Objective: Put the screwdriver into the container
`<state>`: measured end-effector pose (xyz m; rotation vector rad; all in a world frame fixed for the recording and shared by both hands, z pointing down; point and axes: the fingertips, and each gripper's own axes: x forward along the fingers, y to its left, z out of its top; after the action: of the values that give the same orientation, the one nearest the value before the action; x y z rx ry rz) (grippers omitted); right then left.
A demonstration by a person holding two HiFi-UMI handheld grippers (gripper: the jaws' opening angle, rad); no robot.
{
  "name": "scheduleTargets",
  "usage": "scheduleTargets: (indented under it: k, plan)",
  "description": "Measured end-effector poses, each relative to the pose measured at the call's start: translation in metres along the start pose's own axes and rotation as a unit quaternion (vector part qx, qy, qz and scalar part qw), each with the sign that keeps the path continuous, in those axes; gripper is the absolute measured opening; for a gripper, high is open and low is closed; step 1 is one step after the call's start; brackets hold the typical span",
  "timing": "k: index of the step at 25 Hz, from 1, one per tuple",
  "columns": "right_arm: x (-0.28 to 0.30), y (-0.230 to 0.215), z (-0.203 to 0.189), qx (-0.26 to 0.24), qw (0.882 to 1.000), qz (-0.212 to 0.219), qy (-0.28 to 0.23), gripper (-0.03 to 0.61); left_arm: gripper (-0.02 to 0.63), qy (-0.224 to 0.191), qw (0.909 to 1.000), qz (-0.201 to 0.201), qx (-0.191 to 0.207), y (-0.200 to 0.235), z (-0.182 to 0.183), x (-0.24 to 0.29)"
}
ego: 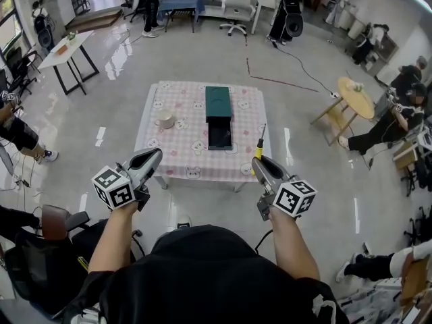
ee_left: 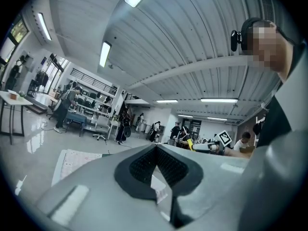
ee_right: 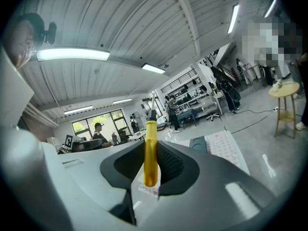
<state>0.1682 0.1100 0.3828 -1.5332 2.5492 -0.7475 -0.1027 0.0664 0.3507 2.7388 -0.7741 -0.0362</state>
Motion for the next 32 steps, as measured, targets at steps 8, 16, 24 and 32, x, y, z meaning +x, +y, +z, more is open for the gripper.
scheduleTargets:
  k: [8,16,24,32]
  plan:
    - [0.015,-0.013,0.008,0.006,1.0,-0.006,0.003,0.112,0.0,0.004,1.0,-0.002,-0.006,0.019,0.004,0.015]
    - [0.036,-0.019,0.01,0.01,1.0,-0.015,0.006,0.112,0.0,0.01,0.9999,-0.008,-0.008,0.046,0.009,0.027]
    - [0.06,-0.027,0.012,0.012,0.999,-0.027,0.013,0.112,0.0,0.016,0.9997,-0.016,-0.013,0.075,0.011,0.039]
    - [0.079,-0.03,0.014,0.013,0.999,-0.035,0.019,0.112,0.0,0.015,0.9995,-0.022,-0.017,0.095,0.016,0.046]
